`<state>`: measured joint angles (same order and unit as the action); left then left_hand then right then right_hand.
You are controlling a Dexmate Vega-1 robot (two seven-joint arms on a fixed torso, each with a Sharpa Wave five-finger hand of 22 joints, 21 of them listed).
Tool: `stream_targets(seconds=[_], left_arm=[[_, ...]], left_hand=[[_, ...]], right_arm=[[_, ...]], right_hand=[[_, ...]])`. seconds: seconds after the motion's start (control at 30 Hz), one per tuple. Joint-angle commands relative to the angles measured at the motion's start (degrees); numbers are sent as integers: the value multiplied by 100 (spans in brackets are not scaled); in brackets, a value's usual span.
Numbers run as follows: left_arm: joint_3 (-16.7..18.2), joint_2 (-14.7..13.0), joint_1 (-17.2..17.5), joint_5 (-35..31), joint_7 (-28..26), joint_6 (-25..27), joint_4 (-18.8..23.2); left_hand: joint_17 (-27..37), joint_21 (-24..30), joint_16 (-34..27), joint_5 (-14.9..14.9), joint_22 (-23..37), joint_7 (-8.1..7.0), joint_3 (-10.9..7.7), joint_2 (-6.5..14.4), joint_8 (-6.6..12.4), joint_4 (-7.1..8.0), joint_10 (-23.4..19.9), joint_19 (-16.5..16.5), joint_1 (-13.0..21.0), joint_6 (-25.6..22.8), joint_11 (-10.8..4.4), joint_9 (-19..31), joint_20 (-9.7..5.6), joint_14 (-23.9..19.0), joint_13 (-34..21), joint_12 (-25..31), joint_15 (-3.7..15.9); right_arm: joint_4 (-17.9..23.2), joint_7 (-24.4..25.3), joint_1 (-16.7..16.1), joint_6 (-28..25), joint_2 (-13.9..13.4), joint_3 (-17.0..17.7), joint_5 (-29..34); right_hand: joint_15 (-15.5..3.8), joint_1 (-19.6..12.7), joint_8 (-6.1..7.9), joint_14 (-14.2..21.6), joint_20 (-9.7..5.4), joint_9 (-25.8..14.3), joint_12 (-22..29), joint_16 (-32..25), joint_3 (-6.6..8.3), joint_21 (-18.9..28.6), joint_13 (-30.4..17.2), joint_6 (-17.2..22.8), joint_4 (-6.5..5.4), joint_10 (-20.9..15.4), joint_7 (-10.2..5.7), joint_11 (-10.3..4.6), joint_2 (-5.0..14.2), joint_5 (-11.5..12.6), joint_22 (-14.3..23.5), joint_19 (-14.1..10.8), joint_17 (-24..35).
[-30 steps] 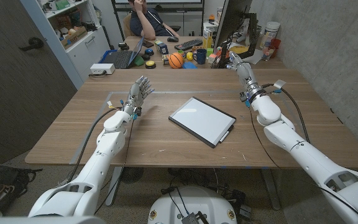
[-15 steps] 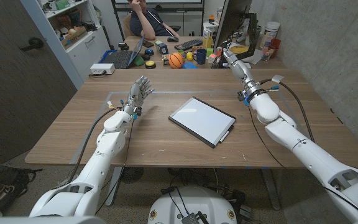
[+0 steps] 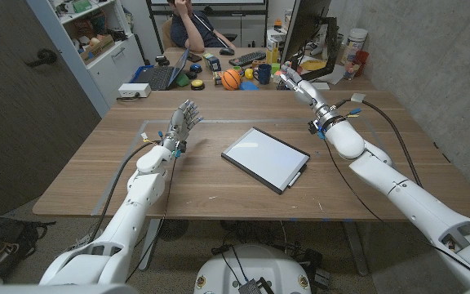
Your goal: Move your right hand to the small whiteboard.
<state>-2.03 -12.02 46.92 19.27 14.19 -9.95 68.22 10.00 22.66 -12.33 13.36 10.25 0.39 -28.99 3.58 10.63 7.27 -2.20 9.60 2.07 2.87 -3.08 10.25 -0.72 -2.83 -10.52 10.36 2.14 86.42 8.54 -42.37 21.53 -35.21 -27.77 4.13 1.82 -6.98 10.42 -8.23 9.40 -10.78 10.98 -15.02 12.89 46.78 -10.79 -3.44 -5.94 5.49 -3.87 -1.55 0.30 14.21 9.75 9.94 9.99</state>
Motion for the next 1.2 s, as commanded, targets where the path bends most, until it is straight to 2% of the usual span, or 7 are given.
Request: stream_targets(seconds=[0.03, 0.1, 0.17, 0.33, 0.57, 0.8, 1.2], left_arm=[[22, -2, 96, -9, -44, 41, 140], [25, -3, 106, -5, -38, 41, 150], [27, -4, 116, -4, -38, 42, 161], [29, -7, 132, 3, -25, 54, 180], [26, -14, 161, 4, -11, 67, 216], [32, -21, 202, 0, -23, 72, 273], [43, -32, 270, 6, -33, 87, 378]], left_hand=[[29, -26, -1, 38, 19, -11, 27, 61, 32, 3, 13, 48, 2, 37, -48, 29, 11, -53, -23, 30, 32], [29, -28, 0, 38, 19, -13, 28, 60, 32, 3, 18, 50, 1, 40, -42, 29, 11, -53, -23, 29, 32], [29, -32, -1, 39, 19, -14, 30, 60, 32, 3, 19, 52, 1, 40, -46, 29, 13, -57, -23, 29, 35], [29, -41, -1, 40, 19, -17, 34, 58, 31, 4, 22, 55, 0, 44, -43, 29, 13, -58, -23, 28, 31], [30, -55, 0, 41, 20, -28, 42, 54, 32, 4, 15, 65, -2, 43, -39, 29, 12, -62, -23, 32, 31], [30, -69, 0, 43, 21, -43, 50, 50, 30, 5, 22, 67, -5, 51, -44, 29, 17, -65, -23, 30, 29], [31, -94, 1, 45, 22, -27, 68, 36, 34, 7, 28, 78, -12, 47, -65, 29, 13, -70, -23, 29, 30]], right_arm=[[488, -116, 67, -639, -268, -241, 860], [498, -117, 101, -650, -287, -295, 989], [547, -76, 103, -710, -301, -334, 1140], [633, -191, 133, -848, -353, -426, 1305], [865, -349, 153, -1180, -484, -589, 1743], [1021, -610, 211, -1449, -562, -780, 2082], [1330, -1077, 350, -1925, -664, -1061, 2703]], right_hand=[[-1, -89, -7, -92, 245, -19, -23, 70, -40, -125, -16, -107, 15, 107, -23, -6, 15, 29, 9, 570, 13], [18, -93, -3, -105, 241, -20, -22, 83, -45, -162, -16, -114, 18, 118, -26, -2, 20, 31, 10, 618, 13], [14, -112, 36, -90, -190, -20, 2, 111, -72, -283, -16, -58, 31, 103, -41, -2, 45, 37, 17, 734, 15], [14, -119, 60, -92, -261, -20, 21, 128, -88, -348, -15, 8, 37, 63, -46, 21, 55, 40, 21, 805, 15], [83, -104, 71, -263, 55, -19, 22, 236, -162, -689, -16, 71, 37, 72, -99, 61, 76, 51, 43, 1385, 25], [72, -117, 64, -371, 156, -18, 4, 283, -179, -749, -17, 70, 48, 123, -108, 53, 82, 62, 46, 1439, 27], [29, -447, 13, -795, 275, 0, -62, 377, -193, -1009, -21, -15, 270, 534, -575, -268, 87, 139, 46, 1475, 47]])
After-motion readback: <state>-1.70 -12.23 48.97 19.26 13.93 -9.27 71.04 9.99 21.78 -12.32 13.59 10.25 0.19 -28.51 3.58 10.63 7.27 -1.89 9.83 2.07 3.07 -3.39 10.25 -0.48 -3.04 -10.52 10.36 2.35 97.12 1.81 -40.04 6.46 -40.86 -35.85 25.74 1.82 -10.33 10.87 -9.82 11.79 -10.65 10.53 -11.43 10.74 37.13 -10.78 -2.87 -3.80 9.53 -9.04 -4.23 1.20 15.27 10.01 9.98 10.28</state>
